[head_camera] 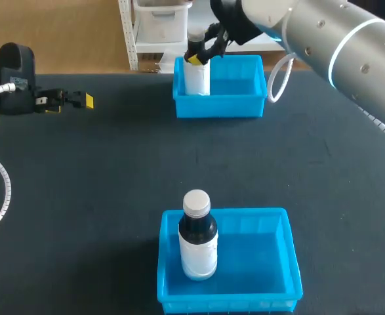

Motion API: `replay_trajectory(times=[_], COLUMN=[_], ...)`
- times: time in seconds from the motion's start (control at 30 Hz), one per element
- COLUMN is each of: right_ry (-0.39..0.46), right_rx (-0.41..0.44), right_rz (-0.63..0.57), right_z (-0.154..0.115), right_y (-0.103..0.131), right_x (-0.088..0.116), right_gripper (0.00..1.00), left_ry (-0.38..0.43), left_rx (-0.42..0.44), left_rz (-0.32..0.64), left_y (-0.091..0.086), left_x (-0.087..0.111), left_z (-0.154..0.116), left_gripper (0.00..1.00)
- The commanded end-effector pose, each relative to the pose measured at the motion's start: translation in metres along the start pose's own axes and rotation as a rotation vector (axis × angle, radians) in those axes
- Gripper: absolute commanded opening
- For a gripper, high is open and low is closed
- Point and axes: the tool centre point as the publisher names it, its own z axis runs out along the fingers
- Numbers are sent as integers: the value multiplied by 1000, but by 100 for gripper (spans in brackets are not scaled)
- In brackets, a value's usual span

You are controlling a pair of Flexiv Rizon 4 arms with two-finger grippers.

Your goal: Pick up the bottle, and place it in the far bin if it is heavy, or in the near bin if it is light.

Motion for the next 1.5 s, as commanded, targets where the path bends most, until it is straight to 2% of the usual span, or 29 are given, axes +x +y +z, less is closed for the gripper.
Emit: replay_trajectory(times=[0.03,0.27,0.43,0.57,0.73,1.1,1.5], right_ry=[24,40,24,0,-16,11,100], right_rx=[-346,-197,-109,-32,28,149,306], right_rz=[59,153,181,180,181,177,203], right_z=[-35,-108,-151,-184,-211,-244,-236], right_y=[-14,-16,-10,2,23,83,134], right_x=[15,47,58,63,70,92,99], right_gripper=[100,100,100,100,100,100,100], left_ry=[0,0,0,0,0,0,0], left_rx=[0,0,0,0,0,0,0], left_rz=[0,0,0,0,0,0,0], left_y=[0,0,0,0,0,0,0], left_x=[0,0,0,0,0,0,0], left_z=[0,0,0,0,0,0,0], left_gripper=[100,100,100,100,100,100,100])
